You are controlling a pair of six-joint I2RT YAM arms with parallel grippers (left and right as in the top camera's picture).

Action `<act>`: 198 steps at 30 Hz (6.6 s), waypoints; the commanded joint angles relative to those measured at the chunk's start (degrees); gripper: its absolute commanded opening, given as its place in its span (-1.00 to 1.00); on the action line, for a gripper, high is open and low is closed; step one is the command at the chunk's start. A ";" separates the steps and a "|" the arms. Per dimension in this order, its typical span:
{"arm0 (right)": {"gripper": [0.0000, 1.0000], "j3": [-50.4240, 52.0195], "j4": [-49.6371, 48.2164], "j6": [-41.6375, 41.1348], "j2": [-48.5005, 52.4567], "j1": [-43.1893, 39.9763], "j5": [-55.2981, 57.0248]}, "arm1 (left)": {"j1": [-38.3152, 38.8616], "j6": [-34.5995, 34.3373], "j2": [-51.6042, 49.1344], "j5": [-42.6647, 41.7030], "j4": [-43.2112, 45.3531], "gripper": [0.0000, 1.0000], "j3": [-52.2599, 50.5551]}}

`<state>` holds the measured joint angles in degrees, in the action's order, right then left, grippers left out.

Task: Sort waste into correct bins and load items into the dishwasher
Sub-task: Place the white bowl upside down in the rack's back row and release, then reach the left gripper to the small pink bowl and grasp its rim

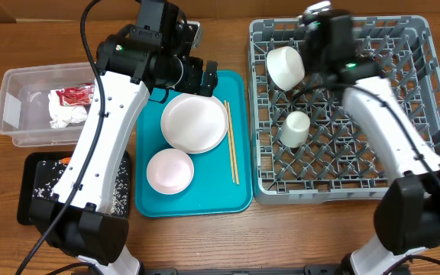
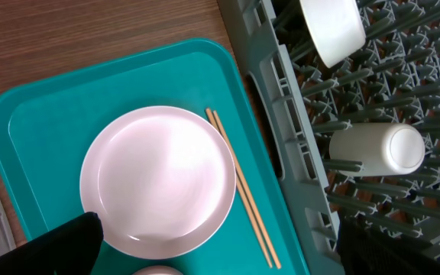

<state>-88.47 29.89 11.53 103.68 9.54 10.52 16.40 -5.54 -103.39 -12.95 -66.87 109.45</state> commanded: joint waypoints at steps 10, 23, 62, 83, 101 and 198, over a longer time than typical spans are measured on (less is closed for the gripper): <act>-0.92 2.71 -3.98 -17.57 5.18 -3.39 -21.35 | -0.24 0.87 0.74 0.52 0.00 0.99 0.94; -0.53 2.69 -3.63 -17.75 8.90 2.69 -23.32 | -0.24 0.87 0.74 0.52 0.00 1.00 0.94; 0.05 -0.48 42.32 -17.57 -12.85 3.21 -26.29 | -0.37 -0.39 0.63 5.86 -5.70 0.99 0.85; 0.43 -0.48 42.27 -17.55 -12.85 3.26 -26.25 | -2.64 -9.49 0.33 13.16 -8.15 1.00 -26.88; 0.58 -0.42 42.84 -17.55 -12.85 3.26 -26.05 | -5.44 -9.55 0.33 10.12 0.11 0.28 -42.01; 1.00 -0.42 42.27 -17.57 -12.81 3.26 -27.89 | -10.71 -7.96 1.49 9.33 -6.62 -0.92 -32.13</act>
<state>-88.62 72.64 -6.02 90.91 12.84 -15.35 5.61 -14.00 -103.26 -4.25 -71.40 71.13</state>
